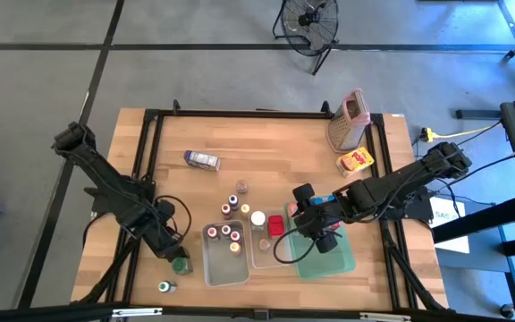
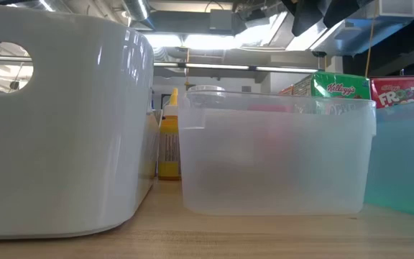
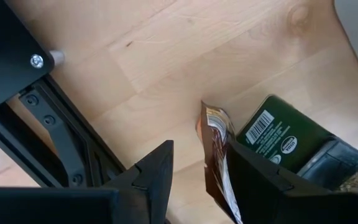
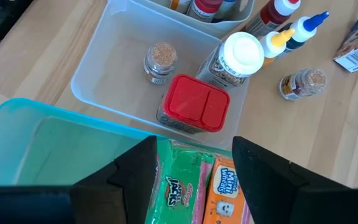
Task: Pick & Place Kitchen Items
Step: Put the orange seasoning pack into the white bin
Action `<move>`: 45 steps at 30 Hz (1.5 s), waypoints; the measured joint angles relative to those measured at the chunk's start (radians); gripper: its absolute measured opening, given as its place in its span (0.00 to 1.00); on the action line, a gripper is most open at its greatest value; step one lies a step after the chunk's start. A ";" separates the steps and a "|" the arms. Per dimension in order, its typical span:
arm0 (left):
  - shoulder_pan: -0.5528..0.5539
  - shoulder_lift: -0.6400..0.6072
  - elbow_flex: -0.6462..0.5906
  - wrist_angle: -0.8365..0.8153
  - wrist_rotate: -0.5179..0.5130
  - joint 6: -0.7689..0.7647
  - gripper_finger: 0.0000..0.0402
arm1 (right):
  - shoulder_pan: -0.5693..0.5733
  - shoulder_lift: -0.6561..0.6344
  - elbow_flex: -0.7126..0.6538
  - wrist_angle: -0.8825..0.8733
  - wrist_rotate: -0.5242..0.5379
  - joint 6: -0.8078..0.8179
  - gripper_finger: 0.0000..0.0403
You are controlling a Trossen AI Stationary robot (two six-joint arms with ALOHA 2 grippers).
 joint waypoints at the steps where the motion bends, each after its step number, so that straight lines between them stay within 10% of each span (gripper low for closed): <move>1: 0.000 0.002 0.000 0.000 0.000 -0.008 0.36 | 0.000 0.000 0.000 0.000 0.000 0.000 0.52; 45: -0.052 0.067 0.000 0.049 0.059 -0.125 0.36 | 0.001 0.000 0.000 -0.005 -0.034 -0.008 0.52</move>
